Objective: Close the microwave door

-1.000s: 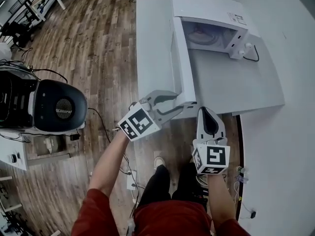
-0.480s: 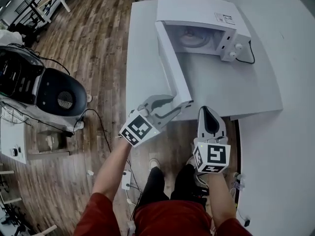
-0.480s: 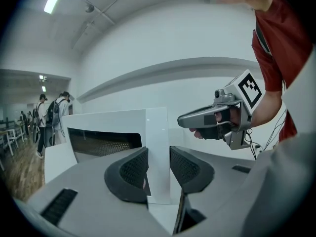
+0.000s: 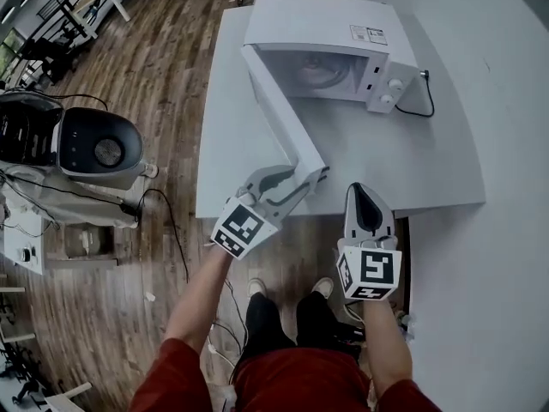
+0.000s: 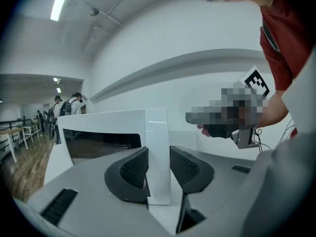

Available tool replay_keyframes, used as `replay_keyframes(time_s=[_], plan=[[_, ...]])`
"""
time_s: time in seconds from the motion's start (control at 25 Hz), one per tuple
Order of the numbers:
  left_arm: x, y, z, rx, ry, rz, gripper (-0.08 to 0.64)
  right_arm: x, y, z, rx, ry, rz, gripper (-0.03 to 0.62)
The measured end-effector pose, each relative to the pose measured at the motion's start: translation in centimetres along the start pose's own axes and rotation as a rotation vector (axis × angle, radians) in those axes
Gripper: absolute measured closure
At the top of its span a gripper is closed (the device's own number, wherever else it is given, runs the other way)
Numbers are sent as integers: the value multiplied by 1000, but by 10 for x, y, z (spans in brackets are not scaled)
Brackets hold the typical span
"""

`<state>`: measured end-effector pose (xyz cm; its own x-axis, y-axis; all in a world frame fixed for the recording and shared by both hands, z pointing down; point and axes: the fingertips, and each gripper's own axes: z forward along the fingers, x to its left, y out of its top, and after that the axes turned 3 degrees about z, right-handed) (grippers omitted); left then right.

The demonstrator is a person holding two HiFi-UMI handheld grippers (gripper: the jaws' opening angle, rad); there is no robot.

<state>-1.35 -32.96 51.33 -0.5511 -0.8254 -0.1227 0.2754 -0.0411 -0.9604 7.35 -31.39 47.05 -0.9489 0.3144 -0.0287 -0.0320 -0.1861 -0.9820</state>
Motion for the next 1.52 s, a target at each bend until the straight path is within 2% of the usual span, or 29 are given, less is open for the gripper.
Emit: replay_keyframes(time_s=[0.32,0.68,1.04,1.52], plan=[[0,10,51,8,179,-49,410,-61,9,-1,-31,10,-22,566],[4,22,88,14,290,-79,411,-106,23,-4,-62,14,-26,566],[17,33,137,-11,441,-123,413,-145,26,13,-70,-48,-34,566],[39,47,191,-41,498,-152,413,-186,32,63,-57,-111,-23,566]])
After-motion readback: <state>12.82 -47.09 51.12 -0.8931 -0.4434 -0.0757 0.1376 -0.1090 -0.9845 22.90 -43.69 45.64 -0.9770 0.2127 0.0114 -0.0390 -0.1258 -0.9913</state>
